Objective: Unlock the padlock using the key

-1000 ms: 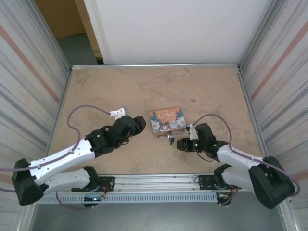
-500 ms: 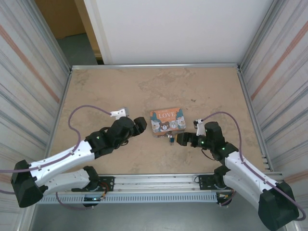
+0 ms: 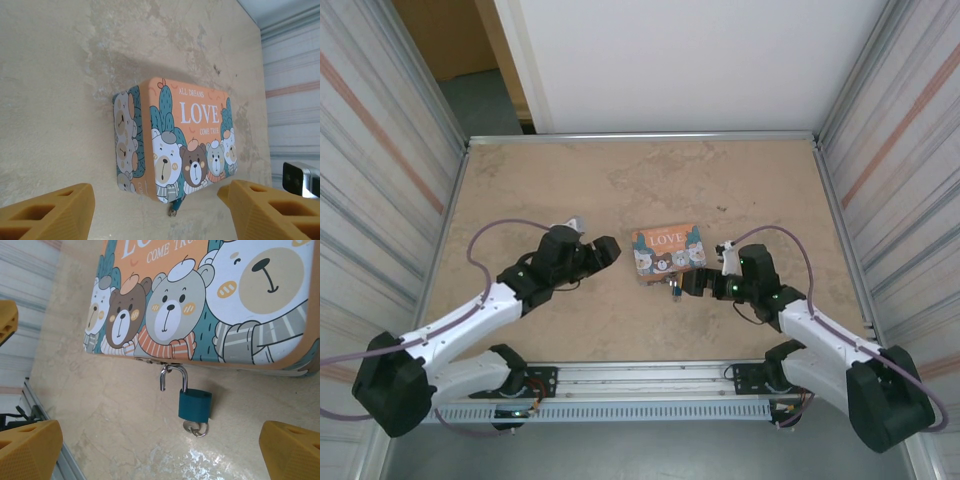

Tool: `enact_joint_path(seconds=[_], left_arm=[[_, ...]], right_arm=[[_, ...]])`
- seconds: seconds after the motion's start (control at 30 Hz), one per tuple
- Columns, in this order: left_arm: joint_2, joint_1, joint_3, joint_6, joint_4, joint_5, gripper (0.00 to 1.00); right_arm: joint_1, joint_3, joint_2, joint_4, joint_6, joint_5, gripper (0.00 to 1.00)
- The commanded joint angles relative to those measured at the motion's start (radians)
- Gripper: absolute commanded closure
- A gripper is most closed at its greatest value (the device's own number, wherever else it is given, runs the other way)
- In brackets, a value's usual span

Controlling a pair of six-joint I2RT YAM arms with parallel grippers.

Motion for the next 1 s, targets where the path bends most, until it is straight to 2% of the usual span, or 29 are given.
enact_joint_path(seconds=[0.0, 0.13, 0.5, 0.8, 0.97], left_arm=[[0.038, 0.034, -0.001, 0.043, 0.061, 0.136, 0.29], [0.094, 0.063, 0.006, 0.042, 0.086, 0.181, 0.3], [0.121, 0.066, -0.011, 0.021, 0.089, 0.193, 0.3], [0.165, 0.094, -0.016, 0.008, 0.101, 0.219, 0.3], [0.235, 0.108, 0.014, 0.012, 0.122, 0.251, 0.32]], right_arm=[[-0.005, 0.049, 0.054, 0.052, -0.009, -0.017, 0.01], [-0.005, 0.079, 0.119, 0.083, -0.04, -0.02, 0.01], [-0.011, 0.211, 0.325, 0.145, -0.192, -0.006, 0.01], [-0.011, 0.12, 0.232, 0.135, -0.19, -0.021, 0.0], [-0.004, 0.066, 0.227, 0.183, -0.159, -0.071, 0.08]])
